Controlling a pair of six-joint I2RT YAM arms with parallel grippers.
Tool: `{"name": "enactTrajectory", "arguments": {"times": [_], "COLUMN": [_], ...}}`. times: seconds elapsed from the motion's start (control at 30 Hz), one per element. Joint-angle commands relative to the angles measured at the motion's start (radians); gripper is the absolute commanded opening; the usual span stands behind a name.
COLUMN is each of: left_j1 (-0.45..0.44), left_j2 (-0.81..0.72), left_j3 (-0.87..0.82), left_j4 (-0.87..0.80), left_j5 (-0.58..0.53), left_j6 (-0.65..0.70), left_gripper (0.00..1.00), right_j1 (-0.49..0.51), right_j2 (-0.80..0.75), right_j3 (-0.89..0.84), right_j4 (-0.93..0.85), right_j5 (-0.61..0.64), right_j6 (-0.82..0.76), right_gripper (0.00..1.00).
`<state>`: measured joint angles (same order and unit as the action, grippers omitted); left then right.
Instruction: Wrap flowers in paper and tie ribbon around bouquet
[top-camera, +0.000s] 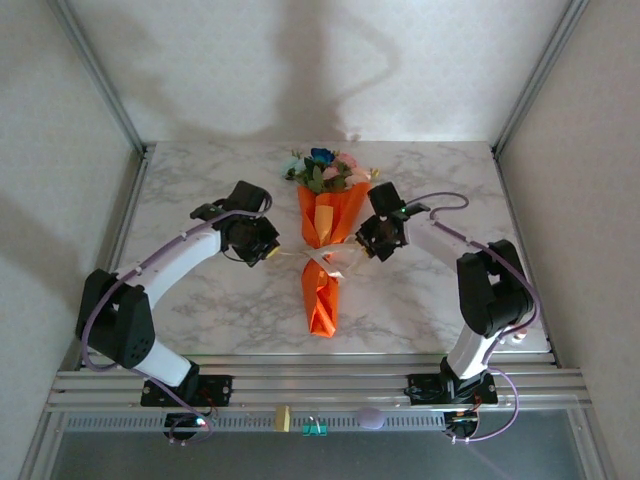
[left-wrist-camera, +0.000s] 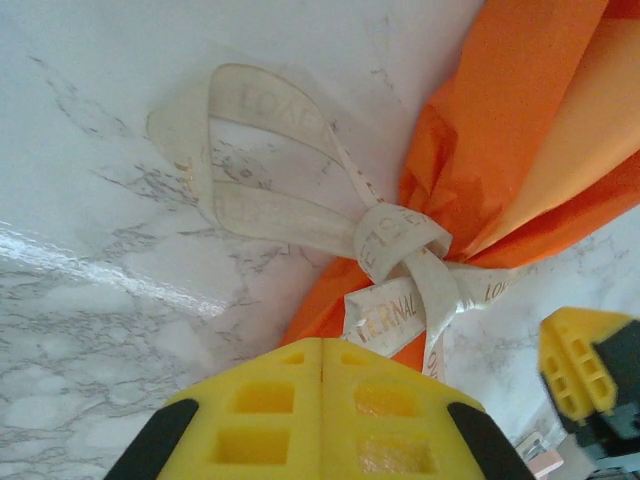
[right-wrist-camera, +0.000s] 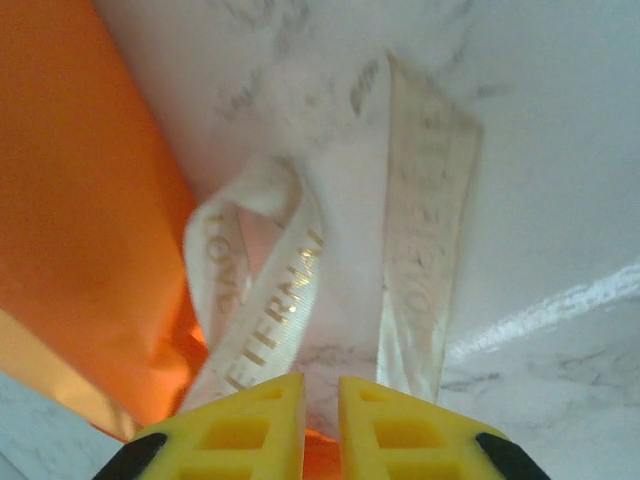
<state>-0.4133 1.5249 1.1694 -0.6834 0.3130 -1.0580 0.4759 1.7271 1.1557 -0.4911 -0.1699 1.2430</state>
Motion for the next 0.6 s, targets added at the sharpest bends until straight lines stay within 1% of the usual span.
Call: {"name": "enactTrajectory", "arguments": {"times": [0.0, 0.23, 0.57], "left_j1": [0.026, 0.054, 0.07], "left_j2": [-0.046, -0.091, -0.191], "left_j3": [-0.007, -0.044, -0.145], "left_j4": [-0.053, -0.081, -0.124], "left_j5": [-0.042, -0.046, -0.036], "left_j6": [0.001, 0.006, -0.002], "left_gripper": [0.0, 0.0, 0.0], "right_j1": [0.01, 0.003, 0.002], "right_j2": [-0.023, 0.028, 0.084], "right_j3": [-0.034, 0.037, 0.05], "right_j4": [0.071, 0.093, 0.169], "right_j5": [-0.03, -0.03, -0.063], "right_j6": [0.036, 0.031, 0.071], "right_gripper": [0.19, 0.18, 0.2]}}
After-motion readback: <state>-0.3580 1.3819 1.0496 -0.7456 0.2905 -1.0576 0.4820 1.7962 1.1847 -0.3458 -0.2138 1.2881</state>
